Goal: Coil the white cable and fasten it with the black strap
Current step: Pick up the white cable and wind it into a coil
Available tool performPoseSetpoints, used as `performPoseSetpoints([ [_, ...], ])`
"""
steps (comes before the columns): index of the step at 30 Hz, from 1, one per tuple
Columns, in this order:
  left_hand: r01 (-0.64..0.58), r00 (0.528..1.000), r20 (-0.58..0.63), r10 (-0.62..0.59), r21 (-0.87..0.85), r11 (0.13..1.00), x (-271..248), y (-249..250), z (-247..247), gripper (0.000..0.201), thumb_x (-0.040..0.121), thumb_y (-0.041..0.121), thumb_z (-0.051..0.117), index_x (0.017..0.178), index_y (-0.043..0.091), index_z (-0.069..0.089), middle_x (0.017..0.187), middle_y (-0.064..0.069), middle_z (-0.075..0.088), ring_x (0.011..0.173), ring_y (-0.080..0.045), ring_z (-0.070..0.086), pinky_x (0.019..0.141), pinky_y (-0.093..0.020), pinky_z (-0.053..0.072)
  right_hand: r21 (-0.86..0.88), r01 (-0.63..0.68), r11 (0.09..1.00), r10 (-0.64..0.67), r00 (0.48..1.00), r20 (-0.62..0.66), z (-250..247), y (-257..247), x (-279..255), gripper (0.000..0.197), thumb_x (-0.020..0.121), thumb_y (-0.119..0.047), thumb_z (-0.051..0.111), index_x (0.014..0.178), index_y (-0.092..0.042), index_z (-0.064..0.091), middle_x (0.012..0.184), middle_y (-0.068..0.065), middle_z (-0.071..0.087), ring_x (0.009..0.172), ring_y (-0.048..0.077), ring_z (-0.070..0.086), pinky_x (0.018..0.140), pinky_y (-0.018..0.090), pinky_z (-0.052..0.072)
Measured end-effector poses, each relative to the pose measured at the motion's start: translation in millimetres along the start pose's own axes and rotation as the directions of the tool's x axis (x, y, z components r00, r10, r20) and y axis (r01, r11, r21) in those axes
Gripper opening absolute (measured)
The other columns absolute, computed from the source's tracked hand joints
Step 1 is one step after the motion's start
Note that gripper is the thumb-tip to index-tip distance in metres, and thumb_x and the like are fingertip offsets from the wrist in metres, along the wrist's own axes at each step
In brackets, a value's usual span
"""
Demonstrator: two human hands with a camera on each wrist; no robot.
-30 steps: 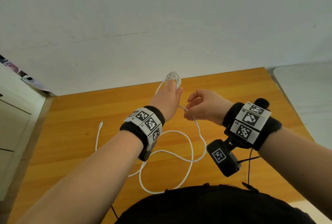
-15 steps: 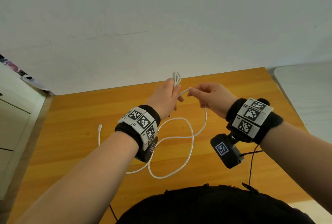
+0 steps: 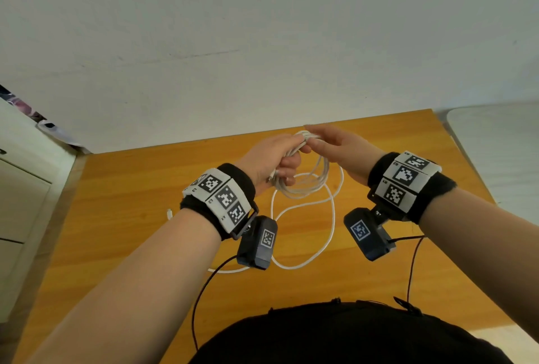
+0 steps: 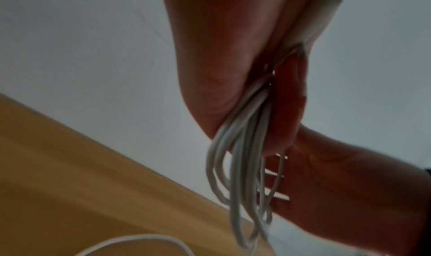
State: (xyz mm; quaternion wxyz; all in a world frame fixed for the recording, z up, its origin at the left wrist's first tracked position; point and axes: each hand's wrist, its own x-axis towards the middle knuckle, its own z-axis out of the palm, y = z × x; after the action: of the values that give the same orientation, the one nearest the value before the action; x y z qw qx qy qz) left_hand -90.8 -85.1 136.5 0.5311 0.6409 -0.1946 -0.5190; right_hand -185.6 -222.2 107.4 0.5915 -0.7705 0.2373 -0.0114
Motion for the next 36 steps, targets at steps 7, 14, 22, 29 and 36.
performPoseSetpoints([
  [7,0.039,0.998,0.044,-0.045,0.110,0.993,-2.0,-3.4,-6.3,0.027,0.099,0.031,0.043,0.084,0.012,0.054,0.046,0.009,0.032,0.036,-0.005,0.027,0.050,-0.023,0.032,0.081,-0.027,0.996,0.030,0.999,-0.032,0.7,6.6,-0.5,0.019,0.085,-0.032,0.061,0.076,-0.015,0.059,0.065,0.001,0.053,0.060,0.013,0.052,0.069,0.028,0.046],
  [14,0.041,0.999,0.005,-0.045,0.344,0.938,-1.8,-2.2,2.7,0.022,0.098,0.031,0.044,0.086,0.013,0.046,0.058,0.004,0.035,0.046,-0.011,0.034,0.056,-0.028,0.039,0.142,-0.035,0.989,0.046,0.996,-0.081,-1.6,10.1,1.3,0.020,0.085,-0.031,0.062,0.075,-0.014,0.064,0.055,-0.003,0.040,0.047,0.009,0.040,0.060,0.025,0.046],
  [22,0.038,0.998,-0.039,-0.039,-0.022,0.999,-1.5,5.9,3.3,0.038,0.100,0.040,0.033,0.077,0.013,0.047,0.042,0.009,0.030,0.033,-0.006,0.023,0.045,-0.021,0.030,0.184,-0.011,0.983,0.022,0.998,-0.060,-3.7,6.3,2.2,0.046,0.074,-0.048,0.060,0.089,-0.005,0.066,0.067,0.003,0.057,0.062,0.014,0.053,0.070,0.027,0.045],
  [29,-0.009,0.997,-0.073,-0.008,-0.219,0.976,-3.1,11.8,-4.6,0.037,0.100,0.038,0.034,0.071,0.017,0.044,0.044,0.010,0.029,0.035,-0.006,0.023,0.043,-0.019,0.034,0.333,-0.205,0.920,0.208,0.978,0.027,-5.0,33.7,-2.5,0.061,0.070,-0.064,0.045,0.098,-0.012,0.063,0.102,0.009,0.068,0.108,0.026,0.060,0.104,0.044,0.039],
  [36,-0.081,0.992,-0.119,0.029,-0.464,0.882,-5.1,25.6,-7.9,0.041,0.100,0.039,0.035,0.068,0.016,0.043,0.042,0.009,0.025,0.032,-0.005,0.023,0.041,-0.017,0.033,0.404,-0.307,0.862,0.336,0.942,0.001,-4.8,40.9,-5.2,0.042,0.096,-0.040,0.042,0.114,-0.006,0.059,0.104,0.011,0.065,0.110,0.026,0.059,0.103,0.042,0.041],
])
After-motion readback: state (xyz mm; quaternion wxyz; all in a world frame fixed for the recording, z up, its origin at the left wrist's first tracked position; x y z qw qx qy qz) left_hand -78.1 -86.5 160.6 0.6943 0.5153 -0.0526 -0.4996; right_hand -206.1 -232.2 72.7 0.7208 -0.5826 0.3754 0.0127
